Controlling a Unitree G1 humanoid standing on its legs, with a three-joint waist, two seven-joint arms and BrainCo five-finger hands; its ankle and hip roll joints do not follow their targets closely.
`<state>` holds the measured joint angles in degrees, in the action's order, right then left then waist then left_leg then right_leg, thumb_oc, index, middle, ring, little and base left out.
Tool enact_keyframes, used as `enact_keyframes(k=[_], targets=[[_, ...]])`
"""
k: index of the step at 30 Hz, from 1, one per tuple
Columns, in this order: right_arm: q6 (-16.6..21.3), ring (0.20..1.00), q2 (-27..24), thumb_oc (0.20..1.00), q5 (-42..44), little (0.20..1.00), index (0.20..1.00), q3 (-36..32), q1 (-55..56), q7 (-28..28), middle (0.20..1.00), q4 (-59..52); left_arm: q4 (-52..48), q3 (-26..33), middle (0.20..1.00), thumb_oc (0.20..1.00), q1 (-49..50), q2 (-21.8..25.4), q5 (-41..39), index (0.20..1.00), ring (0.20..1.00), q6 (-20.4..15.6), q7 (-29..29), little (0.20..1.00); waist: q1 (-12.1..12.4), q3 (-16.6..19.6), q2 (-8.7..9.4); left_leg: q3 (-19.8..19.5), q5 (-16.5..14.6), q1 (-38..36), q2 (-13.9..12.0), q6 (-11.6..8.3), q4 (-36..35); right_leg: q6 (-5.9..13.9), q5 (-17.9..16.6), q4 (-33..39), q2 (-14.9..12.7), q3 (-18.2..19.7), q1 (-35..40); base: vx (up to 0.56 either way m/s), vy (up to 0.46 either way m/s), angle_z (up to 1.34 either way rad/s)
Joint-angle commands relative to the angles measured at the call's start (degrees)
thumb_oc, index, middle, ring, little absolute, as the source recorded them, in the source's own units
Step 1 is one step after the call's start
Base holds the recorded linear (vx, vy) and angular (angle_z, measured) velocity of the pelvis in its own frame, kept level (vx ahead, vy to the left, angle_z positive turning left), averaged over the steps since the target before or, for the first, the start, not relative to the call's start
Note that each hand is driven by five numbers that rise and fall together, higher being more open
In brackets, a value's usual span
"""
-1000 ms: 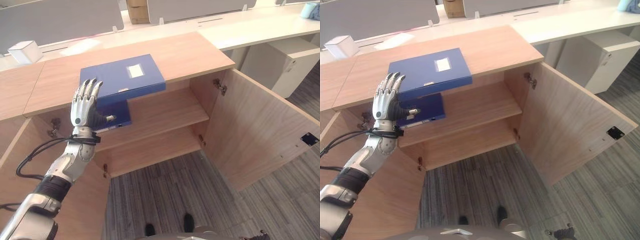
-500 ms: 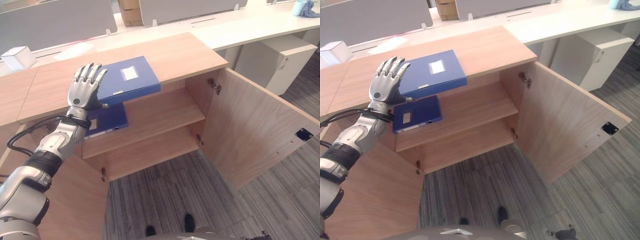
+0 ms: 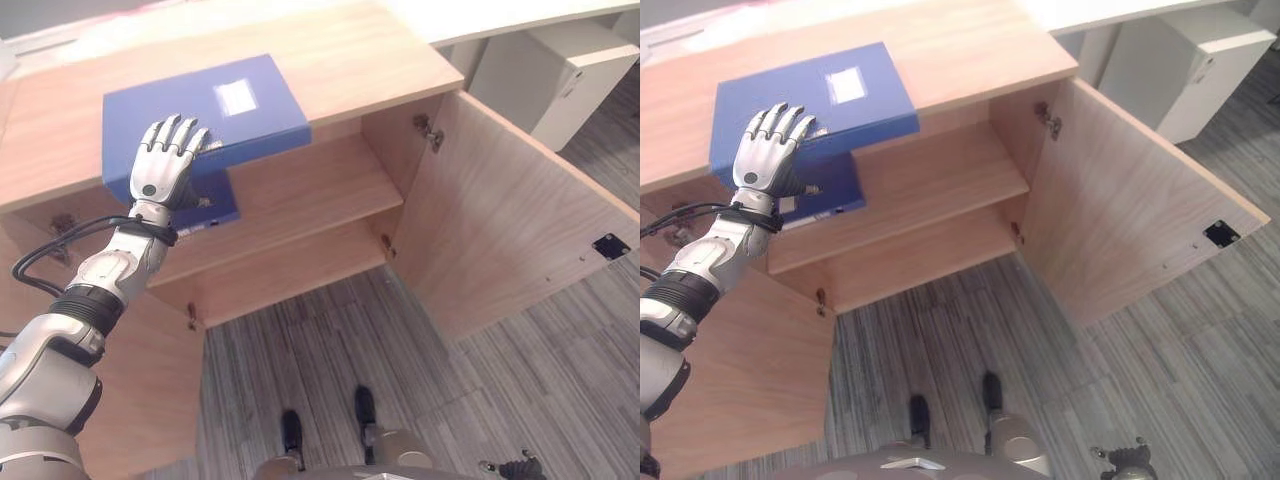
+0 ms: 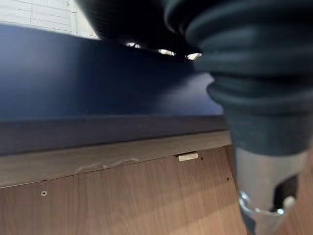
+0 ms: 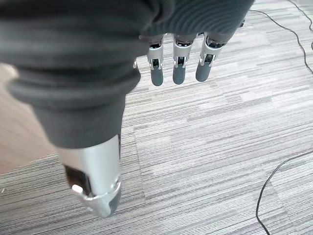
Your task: Put the empty folder in the office cabinet
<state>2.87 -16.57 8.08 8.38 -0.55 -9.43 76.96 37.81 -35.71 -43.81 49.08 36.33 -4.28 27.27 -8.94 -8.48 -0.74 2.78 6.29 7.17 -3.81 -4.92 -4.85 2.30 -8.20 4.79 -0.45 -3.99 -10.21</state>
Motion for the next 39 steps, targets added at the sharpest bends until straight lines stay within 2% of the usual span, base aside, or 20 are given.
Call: enact_keyframes(k=[1,12,13,14,15,25,30,33,34,35,36,39], targets=[[1.76,1.0,-1.45,1.0,3.11,1.0,1.0,0.61,-1.84,-1.52,1.0,-0.13,1.52,1.83,1.0,1.0,-6.94,4.23,-1.01,1.0,1.0,0.87,1.26,1.0,-0.7,0.36,1.54,0.21,-4.56,1.26,-2.16,-1.91,-0.15,6.11,4.45,0.21,-3.67,0.47,0.81,-0.04,0.003,0.01],[2.68,1.0,-0.78,1.0,4.07,1.0,1.0,0.84,-1.76,-1.92,1.0,-1.54,1.56,-0.21,1.0,1.0,-9.92,4.18,0.1,1.0,1.0,0.8,1.96,1.0,-0.7,0.43,3.42,0.6,-4.16,3.04,-2.42,-1.87,-0.15,6.32,3.52,0.21,-3.63,0.48,-1.39,-0.02,0.001,-0.01],[2.66,1.0,-0.78,1.0,4.13,1.0,1.0,0.72,-1.7,-1.96,1.0,-1.52,1.56,-0.49,0.865,0.865,-10.27,4.17,0.16,0.865,0.865,0.81,1.96,0.865,-0.68,0.4,3.49,0.71,-4.2,2.97,-2.42,-1.87,-0.15,6.35,3.54,0.21,-3.64,0.54,-1.38,0.0,0.013,-0.03],[2.6,1.0,-0.79,1.0,4.08,1.0,1.0,0.76,-1.63,-1.98,1.0,-1.45,1.34,-0.7,0.507,0.507,-10.5,4.24,0.24,0.507,0.507,0.75,1.94,0.507,-0.7,0.42,3.54,0.78,-4.27,2.93,-2.4,-1.88,-0.15,6.41,3.53,0.21,-3.65,0.55,-1.4,-0.01,0.009,-0.05],[2.62,1.0,-0.9,1.0,4.1,1.0,1.0,0.66,-1.68,-2.01,1.0,-1.38,1.19,-1.0,0.2,0.2,-11.01,4.18,0.19,0.2,0.2,0.71,1.9,0.2,-0.73,0.45,3.61,0.83,-4.34,2.91,-2.4,-1.89,-0.15,6.48,3.42,0.21,-3.64,0.55,-1.48,-0.01,0.011,-0.04],[2.11,1.0,-1.76,1.0,3.95,1.0,1.0,-0.89,-0.57,-1.64,1.0,-0.22,0.03,-1.74,0.2,0.2,-10.51,4.37,0.52,0.2,0.2,-0.04,1.07,0.2,-0.54,1.93,3.56,2.27,-5.51,0.22,-1.95,-1.58,-0.15,6.97,3.92,0.21,-4.1,0.86,0.45,0.01,0.015,-0.04],[2.28,1.0,-2.05,1.0,4.21,1.0,1.0,-2.31,0.32,-1.72,1.0,-1.51,-1.41,1.18,0.2,0.2,-4.47,4.31,0.08,0.2,0.2,-0.97,1.07,0.2,-0.36,3.8,2.63,3.04,-7.16,-4.02,-0.97,-1.09,-0.15,7.29,4.97,0.21,-4.93,1.0,4.38,0.05,0.039,-0.11],[2.63,1.0,-1.34,1.0,5.95,1.0,1.0,-3.82,0.01,-2.74,1.0,-3.41,-7.9,9.48,0.2,0.2,3.42,1.98,-5.63,0.2,0.2,-2.31,1.89,0.2,0.32,4.97,1.79,3.24,-8.21,-7.56,-0.12,-0.47,-0.15,7.34,6.0,0.21,-5.53,1.01,7.89,0.04,0.055,-0.05],[2.62,1.0,-1.39,1.0,5.96,1.0,1.0,-3.74,0.01,-2.74,1.0,-3.41,-8.01,9.66,0.2,0.2,3.6,2.01,-5.61,0.2,0.2,-2.29,1.85,0.2,0.26,4.93,1.75,3.24,-8.22,-7.64,-0.13,-0.47,-0.15,7.34,6.0,0.21,-5.52,1.01,7.97,0.05,0.052,-0.06],[2.69,1.0,-0.71,1.0,7.32,1.0,1.0,-4.63,-0.69,-3.05,1.0,-5.98,-14.9,17.81,0.2,0.2,9.94,-1.88,-12.53,0.2,0.2,-4.02,3.14,0.2,0.9,5.33,1.55,3.08,-8.89,-9.47,0.24,-0.15,-0.15,7.21,6.59,0.21,-5.79,1.07,9.78,0.05,0.05,-0.06],[2.54,1.0,-0.37,1.0,8.97,1.0,1.0,-4.99,-1.3,-2.58,1.0,-7.01,-19.51,22.2,0.2,0.2,13.57,-4.75,-16.76,0.2,0.2,-5.58,3.41,0.2,1.23,5.53,1.54,3.06,-9.22,-10.42,0.43,0.0,-0.15,7.08,6.74,0.21,-5.92,1.17,10.72,0.07,0.062,-0.14],[3.19,1.0,0.63,1.0,14.04,1.0,1.0,-4.3,-2.54,0.04,1.0,-13.2,-30.93,29.66,0.2,0.2,21.19,-12.84,-29.28,0.2,0.2,-10.28,1.94,0.2,2.03,6.45,1.69,3.06,-9.59,-12.14,0.89,0.27,-0.15,6.7,6.94,0.21,-6.44,1.48,12.49,0.02,0.043,-0.07]])
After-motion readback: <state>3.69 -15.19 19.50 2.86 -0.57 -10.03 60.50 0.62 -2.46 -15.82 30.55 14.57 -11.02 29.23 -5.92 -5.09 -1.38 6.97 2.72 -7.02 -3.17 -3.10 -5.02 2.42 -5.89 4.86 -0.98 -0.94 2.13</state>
